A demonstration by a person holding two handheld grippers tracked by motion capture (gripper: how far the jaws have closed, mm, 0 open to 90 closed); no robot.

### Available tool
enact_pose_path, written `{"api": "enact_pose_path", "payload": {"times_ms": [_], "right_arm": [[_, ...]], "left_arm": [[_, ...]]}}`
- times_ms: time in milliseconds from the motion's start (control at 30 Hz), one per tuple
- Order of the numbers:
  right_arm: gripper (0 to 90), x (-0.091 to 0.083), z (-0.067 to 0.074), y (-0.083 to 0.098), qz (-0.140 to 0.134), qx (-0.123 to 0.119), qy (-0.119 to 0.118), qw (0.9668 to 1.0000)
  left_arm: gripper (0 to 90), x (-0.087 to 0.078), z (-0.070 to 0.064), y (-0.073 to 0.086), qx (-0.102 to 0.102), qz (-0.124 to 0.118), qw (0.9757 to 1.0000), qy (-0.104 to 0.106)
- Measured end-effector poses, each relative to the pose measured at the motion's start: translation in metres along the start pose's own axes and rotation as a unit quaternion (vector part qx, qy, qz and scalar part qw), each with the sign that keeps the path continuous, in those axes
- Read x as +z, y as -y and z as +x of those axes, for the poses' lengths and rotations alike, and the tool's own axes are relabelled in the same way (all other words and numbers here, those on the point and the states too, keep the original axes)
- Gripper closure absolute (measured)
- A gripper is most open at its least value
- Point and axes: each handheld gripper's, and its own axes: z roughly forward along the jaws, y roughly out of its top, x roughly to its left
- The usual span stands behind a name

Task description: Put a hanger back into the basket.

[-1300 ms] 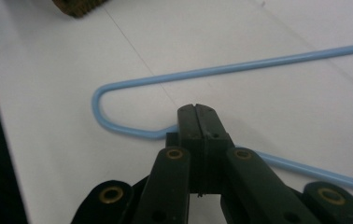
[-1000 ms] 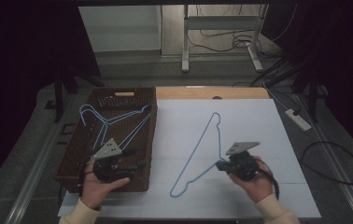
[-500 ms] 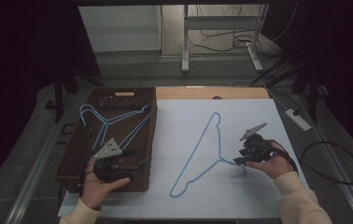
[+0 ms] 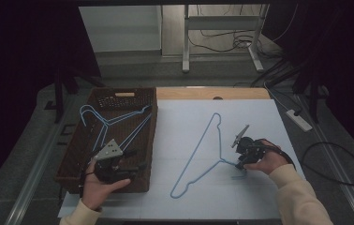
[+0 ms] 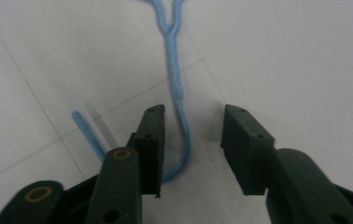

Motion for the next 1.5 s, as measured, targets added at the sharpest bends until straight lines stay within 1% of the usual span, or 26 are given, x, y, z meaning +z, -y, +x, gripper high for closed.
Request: {"api": "enact_pose_path", "payload": {"times_ms": [67,167,200,233,267,300,367,400,600,733,867,933,1033,1267,1400,1500], "right_arm": [[65.1,0.002,0.000,-0.002,0.013,-0.008,-0.001,0.9999],[69.3,0.002,0.000,-0.005,0.021,-0.019,-0.001,0.9996],[72.3,0.002,0.001,-0.006,0.026,-0.029,0.004,0.9992],[76.1,0.003,0.002,-0.008,0.031,-0.037,0.002,0.9988],[82.0,0.003,0.004,-0.009,0.036,-0.045,-0.001,0.9984],[86.2,0.003,0.006,-0.011,0.041,-0.058,-0.003,0.9975],[87.1,0.003,0.008,-0.011,0.041,-0.073,0.000,0.9965],[87.2,0.003,0.009,-0.010,0.039,-0.076,0.002,0.9963],[87.6,0.000,0.014,-0.010,0.038,-0.080,0.005,0.9961],[87.5,-0.008,0.017,-0.011,0.030,-0.076,0.003,0.9966],[87.5,-0.018,0.019,-0.014,0.030,-0.075,0.007,0.9967],[87.6,-0.023,0.020,-0.016,0.030,-0.073,0.006,0.9968],[87.5,-0.025,0.021,-0.017,0.030,-0.072,0.009,0.9969],[87.6,-0.028,0.023,-0.018,0.035,-0.071,0.008,0.9969],[87.6,-0.030,0.023,-0.020,0.038,-0.072,0.009,0.9967],[87.6,-0.032,0.023,-0.021,0.040,-0.073,0.009,0.9965]], "left_arm": [[36.1,0.000,0.000,0.000,0.000,0.001,1.0000,-0.001],[36.2,0.001,-0.002,-0.001,0.002,0.002,1.0000,0.000],[36.2,0.001,-0.003,-0.001,0.002,0.001,1.0000,0.000],[36.2,0.001,-0.004,-0.002,0.003,0.001,1.0000,0.001],[36.1,0.001,-0.005,-0.003,0.005,0.000,1.0000,0.001],[36.2,0.001,-0.006,-0.003,0.006,0.000,1.0000,0.002],[36.2,0.001,-0.007,-0.004,0.008,-0.001,1.0000,0.003],[36.2,0.001,-0.008,-0.004,0.009,-0.001,1.0000,0.004],[36.1,0.005,-0.016,-0.008,0.020,0.003,0.9997,0.011],[36.1,0.009,-0.023,-0.011,0.026,0.006,0.9994,0.020],[36.1,0.017,-0.034,-0.016,0.036,0.016,0.9988,0.030],[36.1,0.022,-0.040,-0.019,0.043,0.023,0.9981,0.036],[36.0,0.031,-0.050,-0.022,0.060,0.037,0.9968,0.038],[35.8,0.051,-0.068,-0.026,0.072,0.055,0.9942,0.059],[35.5,0.063,-0.079,-0.030,0.081,0.067,0.9920,0.071],[35.4,0.076,-0.086,-0.031,0.086,0.077,0.9902,0.078]]}}
